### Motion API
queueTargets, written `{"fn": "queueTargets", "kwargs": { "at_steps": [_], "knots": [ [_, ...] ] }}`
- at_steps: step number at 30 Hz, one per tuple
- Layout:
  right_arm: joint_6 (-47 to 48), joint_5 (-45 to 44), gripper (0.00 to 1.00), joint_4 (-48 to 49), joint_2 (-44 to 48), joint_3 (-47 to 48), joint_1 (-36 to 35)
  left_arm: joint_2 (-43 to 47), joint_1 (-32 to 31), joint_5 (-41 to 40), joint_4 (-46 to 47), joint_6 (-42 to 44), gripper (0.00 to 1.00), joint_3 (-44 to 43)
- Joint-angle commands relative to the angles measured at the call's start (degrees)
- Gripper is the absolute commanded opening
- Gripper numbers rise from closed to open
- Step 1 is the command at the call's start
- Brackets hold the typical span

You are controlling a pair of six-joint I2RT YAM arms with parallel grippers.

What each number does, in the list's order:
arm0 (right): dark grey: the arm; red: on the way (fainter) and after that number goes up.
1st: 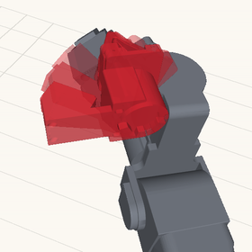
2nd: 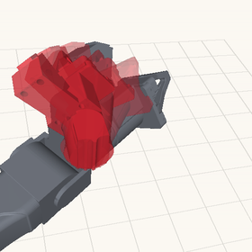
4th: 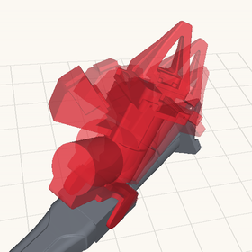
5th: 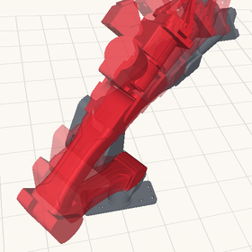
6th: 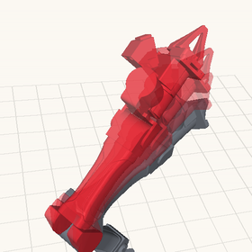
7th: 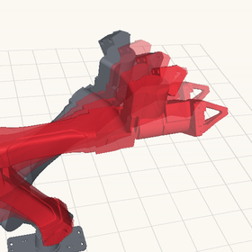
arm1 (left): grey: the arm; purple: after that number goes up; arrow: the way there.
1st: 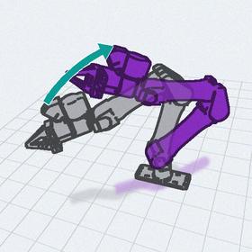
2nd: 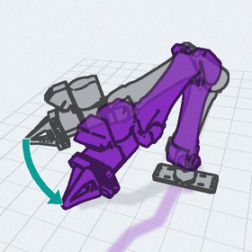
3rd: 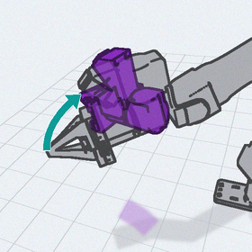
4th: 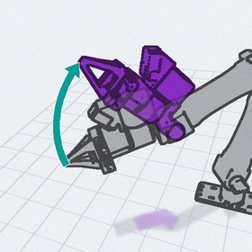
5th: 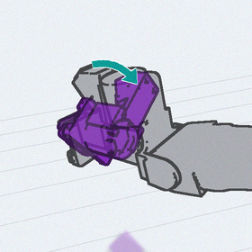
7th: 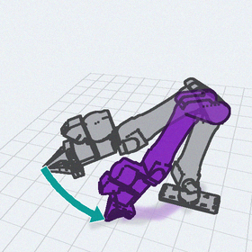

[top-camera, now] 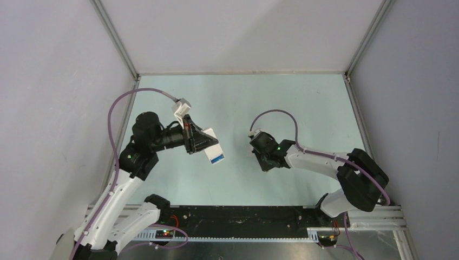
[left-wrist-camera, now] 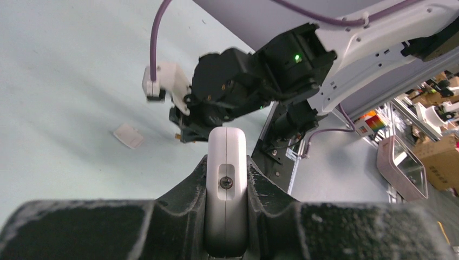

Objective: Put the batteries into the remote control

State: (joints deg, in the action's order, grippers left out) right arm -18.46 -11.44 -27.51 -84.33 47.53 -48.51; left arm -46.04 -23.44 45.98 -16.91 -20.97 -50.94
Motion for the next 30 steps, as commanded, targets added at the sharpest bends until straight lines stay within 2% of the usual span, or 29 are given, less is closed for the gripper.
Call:
{"fn": "queueTargets", "kwargs": {
  "at_steps": [1,10,18,19,23,26,28,29,30],
  "knots": [
    [8.0,0.6,0.12,0.5,-3.3,4.1,-1.4,2.7,0.3,-2.8,2.5,-0.5,0.00,-4.4],
    [12.3,-2.7,0.15,-3.3,-9.0,8.3,-4.4,6.0,0.3,-6.0,2.5,-1.3,0.00,-6.8],
    [9.0,-4.8,0.43,-5.1,-8.2,10.1,-4.8,6.6,0.2,-7.0,2.5,-2.2,0.00,-7.0],
    [8.2,-4.8,0.44,-5.2,-7.6,10.4,-4.8,6.9,0.2,-7.4,2.5,-2.2,0.00,-7.0],
    [1.0,-4.8,0.45,-6.8,-2.9,12.1,-4.6,8.1,0.2,-8.8,2.6,-2.4,0.00,-7.1],
    [-11.2,-4.5,0.40,-8.5,-0.6,13.0,-3.4,8.6,0.3,-9.9,2.6,-3.2,0.00,-7.1],
    [-21.2,-4.7,0.38,-11.3,0.5,12.9,-2.8,8.8,0.3,-10.7,2.6,-4.3,0.00,-7.0],
    [-29.0,-5.2,0.37,-12.4,0.8,12.8,-2.3,8.8,0.3,-11.1,2.6,-5.1,0.00,-6.8],
    [-32.4,-4.9,0.35,-13.5,0.7,12.3,-2.1,8.7,0.3,-11.3,2.6,-5.5,0.00,-6.7]
  ]
}}
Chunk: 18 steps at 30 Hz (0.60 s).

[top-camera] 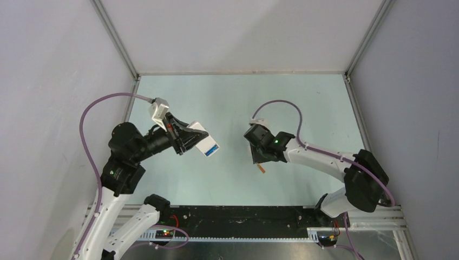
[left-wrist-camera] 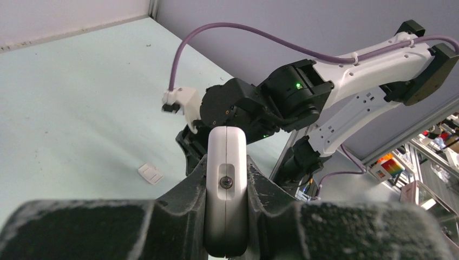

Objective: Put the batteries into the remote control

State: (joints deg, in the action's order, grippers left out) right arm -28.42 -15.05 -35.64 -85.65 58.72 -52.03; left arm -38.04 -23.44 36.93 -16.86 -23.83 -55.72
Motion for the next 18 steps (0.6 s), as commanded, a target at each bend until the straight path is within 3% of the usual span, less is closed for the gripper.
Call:
{"fn": "queueTargets", "kwargs": {
  "at_steps": [1,5,11,14,18],
  "knots": [
    [-28.1,0.0,0.35,-5.3,1.9,0.6,1.9,0.7,0.3,-2.6,2.5,-3.6,0.00,-1.7],
    [-43.9,6.7,0.42,-0.3,1.9,-6.7,3.8,0.4,0.3,-2.9,2.5,-6.2,0.00,-0.8],
    [-67.8,14.2,0.52,16.5,4.5,-21.3,4.9,0.3,0.3,-6.0,2.5,-8.6,0.00,1.6],
    [-74.2,15.8,0.53,21.1,5.1,-23.8,5.1,-0.3,0.3,-6.6,2.5,-9.3,0.00,2.6],
    [-75.9,15.1,0.54,22.3,6.1,-24.2,5.7,-0.7,0.3,-6.6,2.5,-9.3,0.00,2.7]
  ]
}}
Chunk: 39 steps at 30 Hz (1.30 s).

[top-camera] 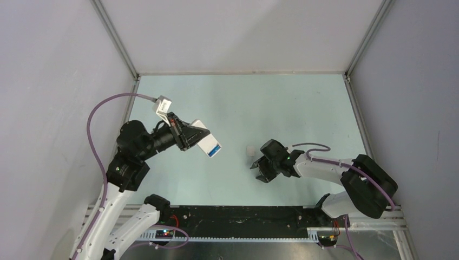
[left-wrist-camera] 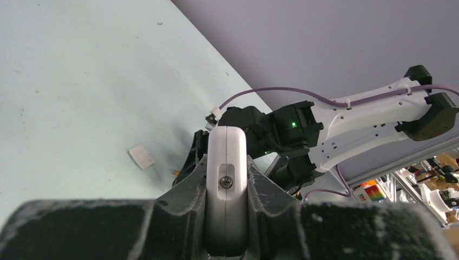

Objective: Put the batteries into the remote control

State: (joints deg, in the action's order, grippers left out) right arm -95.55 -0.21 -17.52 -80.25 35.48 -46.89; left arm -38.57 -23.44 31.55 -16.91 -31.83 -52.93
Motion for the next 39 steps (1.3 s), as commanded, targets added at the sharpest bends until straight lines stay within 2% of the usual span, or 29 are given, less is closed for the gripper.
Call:
{"fn": "queueTargets", "kwargs": {
  "at_steps": [1,8,13,18,23,33,39],
  "knots": [
    [-9.1,0.2,0.54,4.0,0.8,-0.9,0.8,-0.3,0.3,-1.2,2.6,-1.0,0.00,-0.1],
    [-12.7,-4.7,0.55,0.0,3.6,-1.8,2.0,-1.7,0.4,-1.1,2.6,-0.5,0.00,-0.5],
    [-15.6,-8.8,0.51,-4.1,6.7,-1.9,3.0,-2.4,0.4,-1.0,2.6,-0.4,0.00,-0.7],
    [-19.6,-9.2,0.45,-7.9,7.2,-1.8,3.4,-2.8,0.4,-1.2,2.6,-0.2,0.00,-0.9],
    [-20.2,-7.2,0.44,-7.3,6.4,-1.8,3.7,-3.1,0.4,-1.2,2.5,0.0,0.00,-1.0],
    [-23.4,-4.5,0.58,-6.3,5.2,-1.8,3.7,-2.9,0.5,-1.3,2.5,0.3,0.00,-0.7],
    [-30.1,-3.8,0.59,-7.9,4.6,-1.8,3.6,-2.7,0.6,-1.3,2.5,0.3,0.00,-0.5]
  ]
}}
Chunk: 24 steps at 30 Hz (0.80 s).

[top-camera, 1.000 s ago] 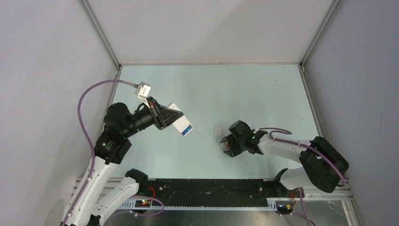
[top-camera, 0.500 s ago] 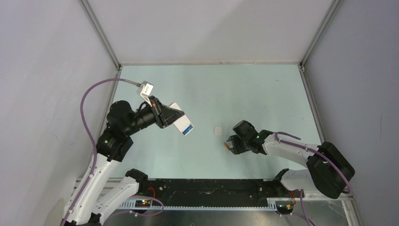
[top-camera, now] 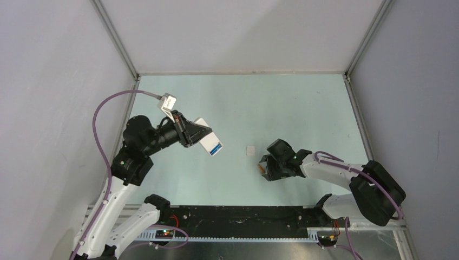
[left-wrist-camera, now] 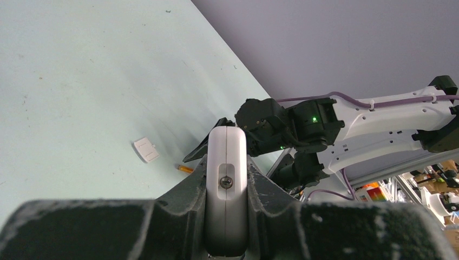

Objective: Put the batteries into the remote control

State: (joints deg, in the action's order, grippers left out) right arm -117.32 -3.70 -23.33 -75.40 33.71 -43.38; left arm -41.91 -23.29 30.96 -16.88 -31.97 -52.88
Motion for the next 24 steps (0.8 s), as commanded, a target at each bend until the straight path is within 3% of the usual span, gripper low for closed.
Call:
{"fn": "queueTargets", "kwargs": {
  "at_steps": [1,7,16,24],
  "knots": [
    [-9.8,-1.0,0.59,-2.4,-0.2,-0.1,0.2,0.7,0.5,-0.8,2.5,0.5,0.00,-0.5],
    [-13.2,-2.8,0.52,-4.5,-0.8,-0.1,1.6,1.1,0.7,-1.2,2.6,0.7,0.00,-0.5],
    [-13.5,-2.7,0.51,-3.7,-4.0,-0.1,2.2,0.8,0.8,-1.0,2.5,1.1,0.00,-0.8],
    [-12.2,-2.3,0.59,-4.5,-5.0,1.9,2.2,0.5,0.9,-1.3,2.5,1.3,0.00,-0.5]
  ]
}}
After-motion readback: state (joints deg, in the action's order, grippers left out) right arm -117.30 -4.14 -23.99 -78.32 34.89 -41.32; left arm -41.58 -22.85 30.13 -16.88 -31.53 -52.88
